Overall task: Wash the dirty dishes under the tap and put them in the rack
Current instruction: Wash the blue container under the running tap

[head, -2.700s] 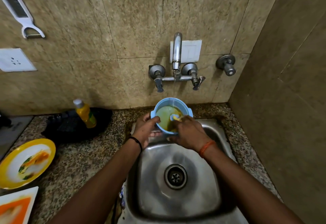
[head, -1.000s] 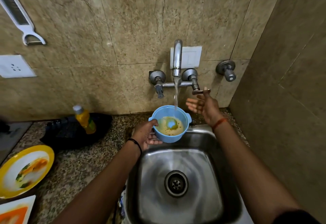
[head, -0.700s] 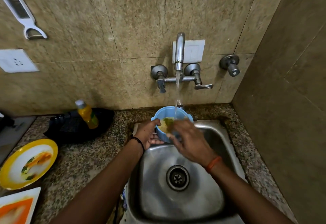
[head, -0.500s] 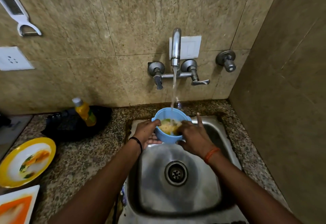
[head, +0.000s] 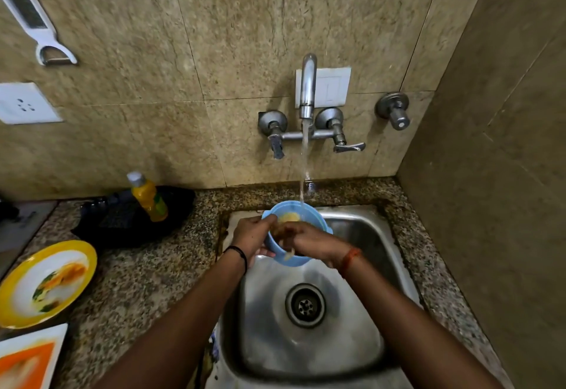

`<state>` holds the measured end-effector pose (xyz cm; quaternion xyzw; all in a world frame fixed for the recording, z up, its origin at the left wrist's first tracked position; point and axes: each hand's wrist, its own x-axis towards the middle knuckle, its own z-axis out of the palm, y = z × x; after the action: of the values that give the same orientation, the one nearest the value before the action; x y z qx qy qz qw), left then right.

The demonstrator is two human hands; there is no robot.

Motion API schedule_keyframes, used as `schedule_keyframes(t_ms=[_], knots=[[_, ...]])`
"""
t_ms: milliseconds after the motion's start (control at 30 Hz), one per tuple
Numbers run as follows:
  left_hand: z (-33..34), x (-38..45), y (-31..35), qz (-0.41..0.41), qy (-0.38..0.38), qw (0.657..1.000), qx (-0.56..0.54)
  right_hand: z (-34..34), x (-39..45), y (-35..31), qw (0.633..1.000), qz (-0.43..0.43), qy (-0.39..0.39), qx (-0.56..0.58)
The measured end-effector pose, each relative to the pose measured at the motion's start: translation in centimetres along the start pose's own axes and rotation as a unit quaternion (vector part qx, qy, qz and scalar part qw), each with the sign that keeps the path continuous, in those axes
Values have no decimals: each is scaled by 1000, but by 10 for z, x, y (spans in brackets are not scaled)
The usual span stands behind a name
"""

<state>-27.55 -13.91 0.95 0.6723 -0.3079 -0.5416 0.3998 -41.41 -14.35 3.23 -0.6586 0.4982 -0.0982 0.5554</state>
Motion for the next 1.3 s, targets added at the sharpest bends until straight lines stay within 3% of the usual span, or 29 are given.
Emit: schedule_keyframes(t_ms=[33,100,133,167,233,267,300,367,400,467,500,567,667,733,800,833,867,933,967,1067,1100,1200,1300], knots=[[2,-1,0,1,-10,1000,-7,-3,5,3,995,5,39,-94],[7,-5,1,6,-20,1000,-10,-11,14,10,929,11,131,-346],[10,-7,2,9,-20,1000,-9,-12,16,10,905,-1,164,-392],[13,-8,3,13,-17,1000,-9,-10,20,9,901,-17,170,-399],[14,-7,3,19,-11,1000,-17,-5,20,3,970,-25,101,-221],[12,-5,3,21,-9,999,-23,-3,18,-1,993,-4,43,-111],[10,-3,1,24,-8,999,-27,-4,16,-1,997,10,5,-75],[7,1,-2,24,-22,999,-26,-16,16,-1,992,44,-39,-116],[7,2,-3,19,-28,999,-24,-22,20,-3,980,46,-33,-191],[12,3,-4,11,-26,999,-38,-28,24,-8,923,12,45,-382],[15,3,-4,9,-21,998,-50,-25,25,-11,920,3,74,-386],[18,3,0,12,-8,998,-66,-14,30,-11,955,-29,55,-289],[14,6,2,11,-13,998,-62,-18,25,-6,992,31,-1,-125],[18,5,2,2,-35,997,-63,-32,24,-8,982,44,36,-178],[24,1,3,-2,-32,997,-70,-28,27,-11,927,11,136,-348],[24,0,4,1,-22,997,-76,-22,28,-13,924,-25,142,-355],[22,1,3,6,-10,997,-77,-16,29,-13,943,-44,109,-311],[16,3,1,13,-12,997,-70,-16,24,-5,973,-17,25,-228],[15,3,1,18,-25,998,-64,-21,24,-1,968,-2,17,-249],[19,-1,-2,28,-30,997,-64,-24,27,1,920,6,144,-365],[20,-1,-2,26,-17,997,-70,-18,26,-2,922,-17,151,-357],[12,4,-7,17,11,998,-61,-12,15,-3,969,-26,19,-243],[10,4,-10,15,3,999,-48,-22,17,5,944,1,77,-321]])
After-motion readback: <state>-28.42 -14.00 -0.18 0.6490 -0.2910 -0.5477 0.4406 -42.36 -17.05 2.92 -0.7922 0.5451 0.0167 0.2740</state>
